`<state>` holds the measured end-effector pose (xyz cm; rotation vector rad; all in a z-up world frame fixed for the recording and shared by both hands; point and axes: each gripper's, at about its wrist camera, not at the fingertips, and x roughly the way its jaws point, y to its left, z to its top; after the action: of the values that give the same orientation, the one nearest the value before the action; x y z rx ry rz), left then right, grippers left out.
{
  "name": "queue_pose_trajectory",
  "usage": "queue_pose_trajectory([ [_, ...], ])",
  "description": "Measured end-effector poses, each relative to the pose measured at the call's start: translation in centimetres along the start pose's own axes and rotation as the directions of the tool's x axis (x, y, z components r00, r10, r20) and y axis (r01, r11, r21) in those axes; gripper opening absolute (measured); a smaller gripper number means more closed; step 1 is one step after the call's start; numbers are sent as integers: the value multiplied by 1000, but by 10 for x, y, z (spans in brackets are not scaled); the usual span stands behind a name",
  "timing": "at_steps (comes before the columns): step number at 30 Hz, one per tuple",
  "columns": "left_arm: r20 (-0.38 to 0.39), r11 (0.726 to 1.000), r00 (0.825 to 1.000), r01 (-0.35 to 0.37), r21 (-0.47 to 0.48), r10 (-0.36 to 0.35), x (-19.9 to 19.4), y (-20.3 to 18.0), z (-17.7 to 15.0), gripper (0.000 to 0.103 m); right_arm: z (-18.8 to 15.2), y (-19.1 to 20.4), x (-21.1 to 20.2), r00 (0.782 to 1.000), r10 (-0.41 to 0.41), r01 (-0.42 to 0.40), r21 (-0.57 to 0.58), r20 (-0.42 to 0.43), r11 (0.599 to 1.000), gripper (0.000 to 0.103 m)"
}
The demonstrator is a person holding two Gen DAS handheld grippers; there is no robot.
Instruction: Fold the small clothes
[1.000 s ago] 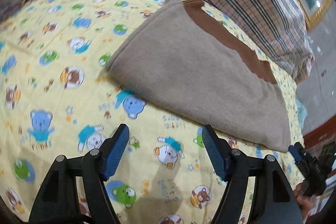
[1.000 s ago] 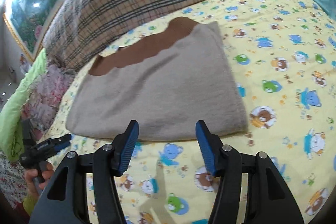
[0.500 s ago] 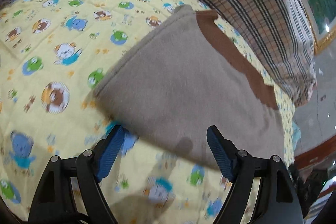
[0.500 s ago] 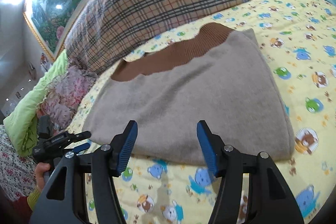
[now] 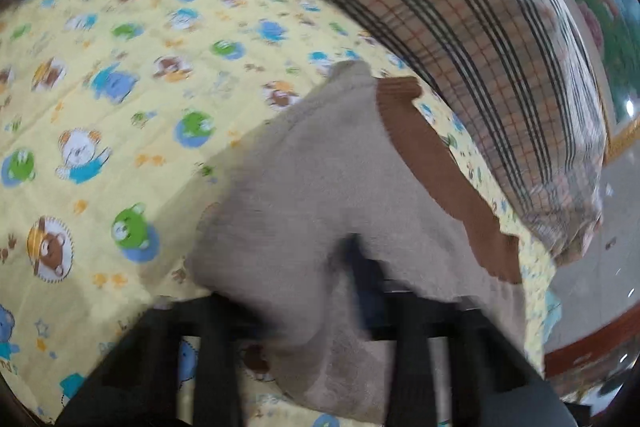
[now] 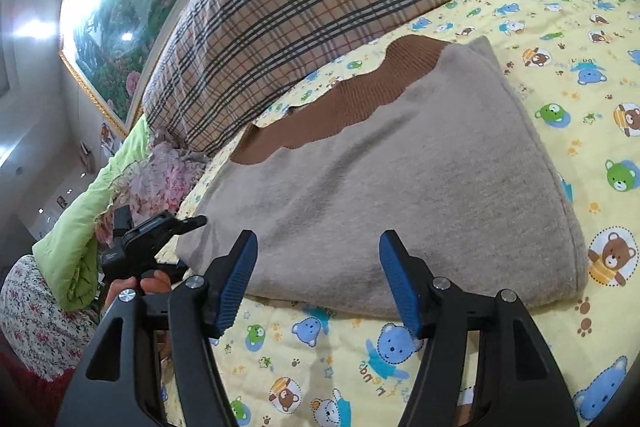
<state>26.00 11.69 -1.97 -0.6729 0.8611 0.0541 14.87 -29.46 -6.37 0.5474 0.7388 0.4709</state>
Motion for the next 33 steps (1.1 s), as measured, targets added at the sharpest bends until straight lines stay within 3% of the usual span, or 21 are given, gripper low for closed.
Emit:
queue_pose_trajectory([
  [4,54,995,998,14,98,-19,-16,-28,-3,14,0,-3,-2,1000,18,-18,10,6,1000,65],
  [8,64,975,992,97,200,-112,-39,-72,-15,12,3,-11,-9,998,41,-43,54,38,998,65],
  [13,-17,908,976,207,365,-216,-49,-137,-54,12,9,-21,-17,995,71,-78,105,71,991,65],
  [18,-123,863,967,256,436,-225,-22,-169,-94,11,23,-31,-29,995,43,-56,136,92,989,65],
  [22,-203,868,965,239,435,-164,15,-163,-116,11,44,-37,-23,999,16,-22,131,43,991,65],
  [25,-210,878,961,254,405,-181,18,-154,-115,11,58,-35,-9,1000,14,-12,112,-16,994,65],
  [29,-186,873,960,268,408,-208,5,-155,-107,11,79,-22,27,993,62,-54,78,-103,995,65],
  [33,-167,864,960,275,422,-224,-6,-157,-100,11,92,-12,75,971,150,-132,107,-184,986,70],
])
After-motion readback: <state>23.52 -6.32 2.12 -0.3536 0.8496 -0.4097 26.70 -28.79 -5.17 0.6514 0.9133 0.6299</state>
